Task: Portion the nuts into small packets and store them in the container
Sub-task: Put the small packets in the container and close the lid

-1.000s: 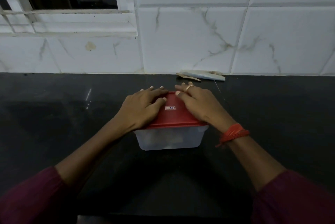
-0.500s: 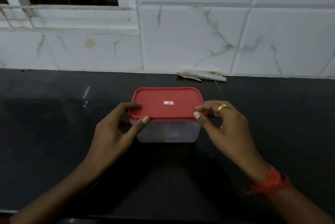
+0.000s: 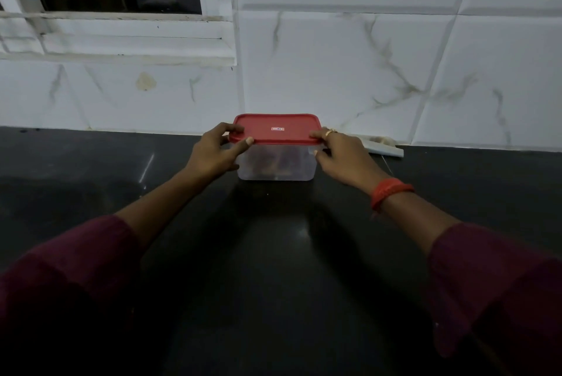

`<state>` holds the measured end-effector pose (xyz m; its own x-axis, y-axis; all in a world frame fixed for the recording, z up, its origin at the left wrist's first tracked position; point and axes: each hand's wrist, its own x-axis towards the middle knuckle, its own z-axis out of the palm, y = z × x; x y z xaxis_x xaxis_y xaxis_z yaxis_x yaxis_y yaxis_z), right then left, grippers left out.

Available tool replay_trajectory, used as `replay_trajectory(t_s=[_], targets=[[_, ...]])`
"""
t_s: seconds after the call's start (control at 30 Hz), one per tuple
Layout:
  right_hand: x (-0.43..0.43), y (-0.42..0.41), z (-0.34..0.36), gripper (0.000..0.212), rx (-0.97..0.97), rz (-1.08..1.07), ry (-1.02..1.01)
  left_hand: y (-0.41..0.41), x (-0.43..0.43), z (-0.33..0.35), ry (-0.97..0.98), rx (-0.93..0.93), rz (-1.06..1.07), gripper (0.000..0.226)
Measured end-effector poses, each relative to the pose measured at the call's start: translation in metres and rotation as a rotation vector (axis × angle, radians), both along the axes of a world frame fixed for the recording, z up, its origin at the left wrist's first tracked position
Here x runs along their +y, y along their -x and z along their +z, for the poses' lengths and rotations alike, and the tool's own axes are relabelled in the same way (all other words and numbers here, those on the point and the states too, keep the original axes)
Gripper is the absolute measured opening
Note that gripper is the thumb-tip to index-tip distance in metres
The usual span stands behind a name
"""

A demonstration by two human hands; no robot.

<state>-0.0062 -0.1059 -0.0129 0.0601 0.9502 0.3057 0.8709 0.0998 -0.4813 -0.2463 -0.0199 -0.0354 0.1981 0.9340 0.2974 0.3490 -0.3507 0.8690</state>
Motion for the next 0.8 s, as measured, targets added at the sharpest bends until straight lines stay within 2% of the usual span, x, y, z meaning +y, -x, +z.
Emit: replay_trajectory(t_s=[0.4, 0.47, 0.53, 0.57, 0.63, 0.7, 0.8], targets=[[0.068, -0.020, -0.008, 0.059, -0.012, 0.054, -0.015, -0.020, 0.071, -0.011, -0.084, -0.056, 0.063, 0.042], [0.067, -0.023, -0.010, 0.064, 0.169, 0.091, -0.010, -0.017, 0.075, -0.013, -0.090, -0.072, 0.064, 0.041], [0.068, -0.038, -0.019, 0.058, 0.297, -0.022, -0.080, -0.016, 0.078, -0.015, -0.096, -0.088, 0.061, 0.041], [0.069, -0.047, -0.024, 0.046, 0.270, -0.118, -0.130, -0.017, 0.078, -0.016, -0.100, -0.091, 0.063, 0.042], [0.066, -0.064, -0.037, 0.026, 0.097, -0.289, -0.124, -0.017, 0.078, -0.018, -0.107, -0.098, 0.067, 0.042], [0.063, -0.075, -0.048, 0.022, -0.071, -0.344, -0.051, -0.017, 0.079, -0.018, -0.111, -0.108, 0.065, 0.042], [0.064, -0.081, -0.057, 0.026, -0.179, -0.378, -0.039, -0.016, 0.080, -0.019, -0.108, -0.111, 0.062, 0.043]])
